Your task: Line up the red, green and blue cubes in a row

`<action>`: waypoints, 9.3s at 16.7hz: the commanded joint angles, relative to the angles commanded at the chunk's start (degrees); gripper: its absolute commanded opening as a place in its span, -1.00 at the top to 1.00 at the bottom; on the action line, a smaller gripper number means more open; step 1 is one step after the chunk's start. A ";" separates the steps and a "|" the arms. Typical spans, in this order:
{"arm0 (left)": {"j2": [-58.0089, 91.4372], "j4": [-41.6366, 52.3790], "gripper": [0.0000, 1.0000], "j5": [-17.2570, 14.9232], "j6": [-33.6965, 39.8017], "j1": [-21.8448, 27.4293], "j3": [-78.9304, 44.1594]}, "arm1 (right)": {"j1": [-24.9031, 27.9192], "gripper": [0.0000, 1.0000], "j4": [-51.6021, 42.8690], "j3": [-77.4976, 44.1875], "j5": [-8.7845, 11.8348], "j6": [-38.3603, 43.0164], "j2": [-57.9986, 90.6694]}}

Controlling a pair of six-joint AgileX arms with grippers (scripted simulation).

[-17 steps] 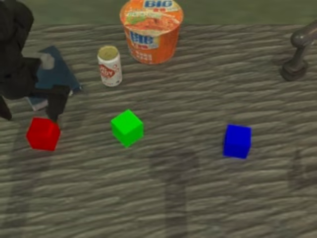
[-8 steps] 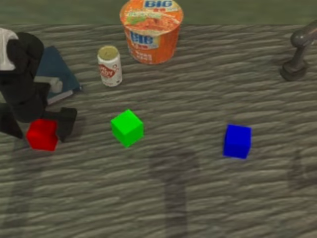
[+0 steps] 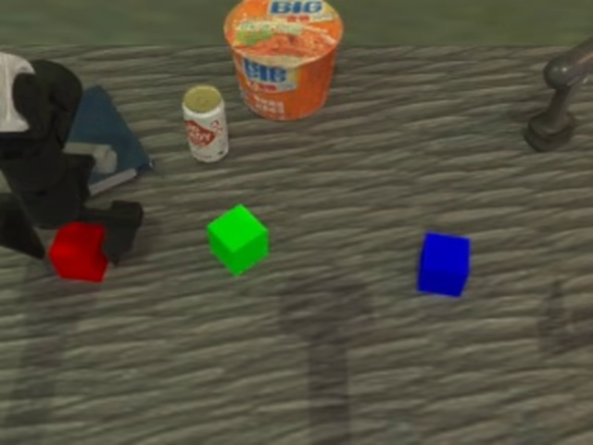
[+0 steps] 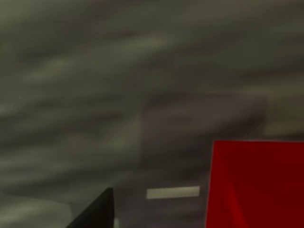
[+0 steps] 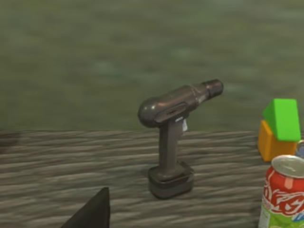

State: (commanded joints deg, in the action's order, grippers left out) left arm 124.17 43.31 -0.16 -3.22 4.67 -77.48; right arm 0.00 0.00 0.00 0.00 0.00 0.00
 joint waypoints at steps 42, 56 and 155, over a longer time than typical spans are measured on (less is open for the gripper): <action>-16.06 15.31 1.00 0.71 33.00 26.11 0.77 | 0.00 -1.00 0.00 0.00 0.00 0.00 0.00; -18.15 8.50 1.00 1.10 43.98 36.16 8.39 | 0.00 -1.00 0.00 0.00 0.00 0.00 0.00; 11.92 9.10 1.00 -0.12 -19.62 22.55 -21.02 | 0.00 -1.00 0.00 0.00 0.00 0.00 0.00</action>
State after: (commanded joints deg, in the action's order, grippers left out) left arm 136.09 52.41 -0.28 -22.84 27.21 -98.50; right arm 0.00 0.00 0.00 0.00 0.00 0.00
